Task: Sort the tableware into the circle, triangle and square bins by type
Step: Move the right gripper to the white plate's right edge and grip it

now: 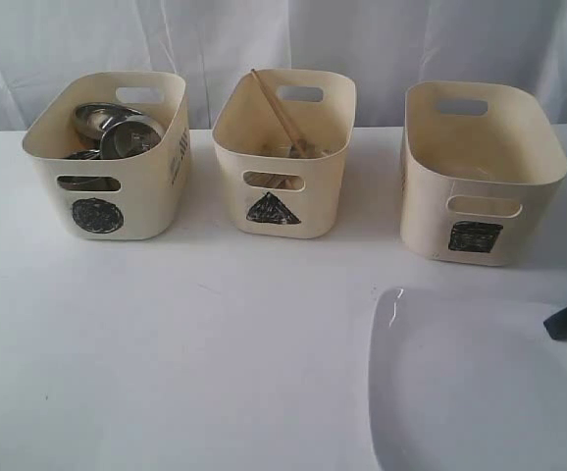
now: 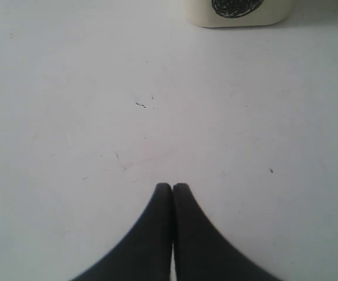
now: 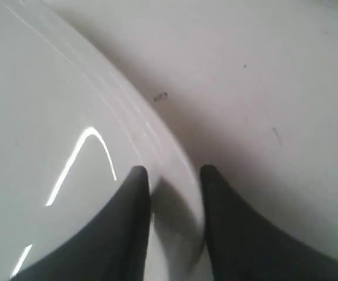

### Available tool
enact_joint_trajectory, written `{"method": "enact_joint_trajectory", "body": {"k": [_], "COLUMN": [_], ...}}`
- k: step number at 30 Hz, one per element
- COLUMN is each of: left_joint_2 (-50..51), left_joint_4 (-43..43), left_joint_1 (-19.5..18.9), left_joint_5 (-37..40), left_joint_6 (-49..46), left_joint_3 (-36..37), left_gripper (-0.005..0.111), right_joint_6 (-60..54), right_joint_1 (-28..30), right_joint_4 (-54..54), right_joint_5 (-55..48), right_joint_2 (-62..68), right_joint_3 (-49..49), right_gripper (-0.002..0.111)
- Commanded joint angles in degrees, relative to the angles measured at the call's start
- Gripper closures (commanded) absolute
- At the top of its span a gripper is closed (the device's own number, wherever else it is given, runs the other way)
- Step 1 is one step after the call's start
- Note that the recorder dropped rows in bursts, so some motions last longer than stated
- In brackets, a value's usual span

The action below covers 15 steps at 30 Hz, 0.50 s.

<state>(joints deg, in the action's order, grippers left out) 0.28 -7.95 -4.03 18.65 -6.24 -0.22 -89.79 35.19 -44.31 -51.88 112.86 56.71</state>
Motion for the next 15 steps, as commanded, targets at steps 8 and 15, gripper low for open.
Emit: {"method": "enact_joint_trajectory", "body": {"k": [8, 15], "left_joint_2": [-0.28, -0.28], "left_joint_4": [-0.28, -0.28], "left_joint_1": [0.08, 0.08], "left_joint_5": [1.56, 1.56], "left_joint_6": [0.0, 0.0], "left_joint_3": [0.22, 0.22], "left_gripper": [0.107, 0.107], "right_joint_6": [-1.47, -1.67], "right_joint_1": [-0.57, -0.82], "right_joint_4": [3.4, 0.12], "right_joint_5": [-9.76, -11.25], "right_joint_2": [-2.13, -2.13], "right_joint_3": [-0.78, -0.78], "right_gripper": [0.108, 0.108]}}
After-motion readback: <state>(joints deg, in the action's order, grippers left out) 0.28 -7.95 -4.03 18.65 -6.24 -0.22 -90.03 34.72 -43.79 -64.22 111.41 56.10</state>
